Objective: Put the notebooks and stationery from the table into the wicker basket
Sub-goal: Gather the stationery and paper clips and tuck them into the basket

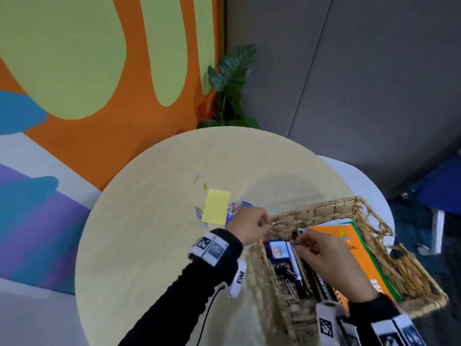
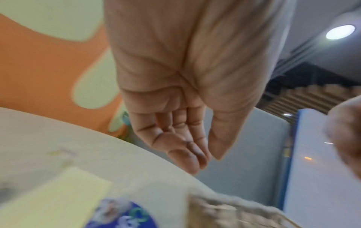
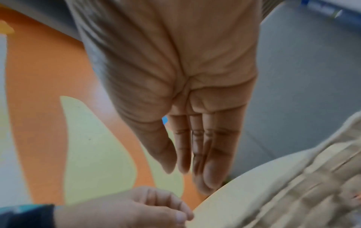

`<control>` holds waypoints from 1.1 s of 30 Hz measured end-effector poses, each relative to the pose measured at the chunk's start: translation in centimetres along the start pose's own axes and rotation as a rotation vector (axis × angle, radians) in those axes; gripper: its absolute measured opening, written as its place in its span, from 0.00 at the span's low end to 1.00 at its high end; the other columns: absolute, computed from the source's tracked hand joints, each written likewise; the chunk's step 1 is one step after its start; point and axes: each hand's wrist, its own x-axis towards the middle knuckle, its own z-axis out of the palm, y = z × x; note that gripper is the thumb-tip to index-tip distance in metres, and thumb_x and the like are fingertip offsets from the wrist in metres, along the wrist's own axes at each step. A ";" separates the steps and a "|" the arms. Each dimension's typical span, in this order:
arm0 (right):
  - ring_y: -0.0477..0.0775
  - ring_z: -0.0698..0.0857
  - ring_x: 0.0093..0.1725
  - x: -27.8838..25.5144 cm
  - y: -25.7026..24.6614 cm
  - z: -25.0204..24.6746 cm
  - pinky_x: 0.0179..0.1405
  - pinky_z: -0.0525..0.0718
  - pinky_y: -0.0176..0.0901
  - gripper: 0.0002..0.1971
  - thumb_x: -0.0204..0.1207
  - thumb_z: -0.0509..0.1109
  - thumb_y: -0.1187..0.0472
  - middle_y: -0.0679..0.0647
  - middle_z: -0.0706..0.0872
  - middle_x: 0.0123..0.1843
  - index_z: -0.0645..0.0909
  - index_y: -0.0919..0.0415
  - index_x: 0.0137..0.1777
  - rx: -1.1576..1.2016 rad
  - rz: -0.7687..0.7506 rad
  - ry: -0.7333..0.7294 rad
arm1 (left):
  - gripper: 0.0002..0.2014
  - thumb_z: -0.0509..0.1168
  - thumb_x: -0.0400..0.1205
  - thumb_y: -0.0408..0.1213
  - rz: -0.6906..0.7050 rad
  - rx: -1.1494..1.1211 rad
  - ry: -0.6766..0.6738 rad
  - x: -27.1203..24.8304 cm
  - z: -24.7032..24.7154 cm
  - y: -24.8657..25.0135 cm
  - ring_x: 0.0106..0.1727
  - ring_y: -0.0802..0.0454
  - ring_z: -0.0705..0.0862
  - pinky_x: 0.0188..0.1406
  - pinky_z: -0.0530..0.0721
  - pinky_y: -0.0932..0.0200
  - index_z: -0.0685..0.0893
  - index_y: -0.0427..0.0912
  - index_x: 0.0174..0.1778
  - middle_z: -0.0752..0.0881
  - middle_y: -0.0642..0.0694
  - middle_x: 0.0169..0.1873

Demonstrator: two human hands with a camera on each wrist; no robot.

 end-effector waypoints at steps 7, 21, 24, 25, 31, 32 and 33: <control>0.58 0.87 0.51 6.9 -7.8 11.1 0.49 0.81 0.45 0.08 0.74 0.66 0.64 0.57 0.91 0.48 0.87 0.61 0.46 -0.029 -0.070 -0.122 | 0.06 0.63 0.77 0.32 -0.337 -0.046 0.255 -3.9 -2.3 -13.0 0.49 0.44 0.88 0.50 0.79 0.61 0.85 0.44 0.43 0.91 0.44 0.47; 0.67 0.83 0.63 11.4 -6.5 22.1 0.59 0.82 0.52 0.12 0.81 0.60 0.65 0.65 0.84 0.62 0.78 0.67 0.61 -0.322 0.216 -0.222 | 0.07 0.63 0.77 0.32 -0.324 -0.060 0.213 -5.3 -1.1 -19.8 0.42 0.51 0.82 0.46 0.76 0.64 0.84 0.48 0.43 0.84 0.50 0.41; 0.67 0.82 0.64 11.1 -6.3 22.3 0.60 0.81 0.52 0.12 0.81 0.60 0.63 0.66 0.83 0.62 0.77 0.68 0.61 -0.317 0.225 -0.221 | 0.08 0.65 0.77 0.34 -0.226 0.007 0.117 -2.9 -0.5 -18.4 0.51 0.49 0.85 0.53 0.80 0.59 0.87 0.43 0.50 0.88 0.46 0.48; 0.66 0.82 0.63 11.0 -6.2 22.4 0.59 0.81 0.51 0.12 0.81 0.60 0.63 0.66 0.84 0.62 0.78 0.68 0.60 -0.321 0.223 -0.215 | 0.09 0.66 0.77 0.34 -0.189 0.038 0.082 -2.0 -0.3 -17.9 0.54 0.48 0.85 0.55 0.79 0.58 0.86 0.43 0.51 0.88 0.44 0.51; 0.66 0.84 0.59 10.2 -5.6 22.6 0.54 0.81 0.52 0.12 0.81 0.57 0.66 0.66 0.86 0.59 0.80 0.69 0.57 -0.318 0.209 -0.213 | 0.09 0.65 0.80 0.33 -0.097 0.242 -0.097 1.6 0.1 -15.6 0.59 0.40 0.82 0.60 0.78 0.51 0.84 0.39 0.55 0.83 0.38 0.57; 0.66 0.84 0.59 10.1 -5.5 22.5 0.54 0.80 0.52 0.12 0.81 0.56 0.66 0.66 0.85 0.60 0.79 0.69 0.57 -0.315 0.204 -0.217 | 0.09 0.65 0.79 0.32 -0.093 0.276 -0.127 1.9 0.1 -15.4 0.59 0.38 0.82 0.60 0.79 0.51 0.85 0.38 0.53 0.83 0.37 0.57; 0.66 0.84 0.60 9.9 -5.4 22.4 0.55 0.80 0.52 0.12 0.80 0.57 0.66 0.67 0.85 0.60 0.79 0.69 0.57 -0.311 0.201 -0.219 | 0.09 0.65 0.78 0.30 -0.085 0.310 -0.155 2.1 0.1 -15.3 0.58 0.38 0.83 0.58 0.79 0.51 0.85 0.37 0.52 0.83 0.36 0.57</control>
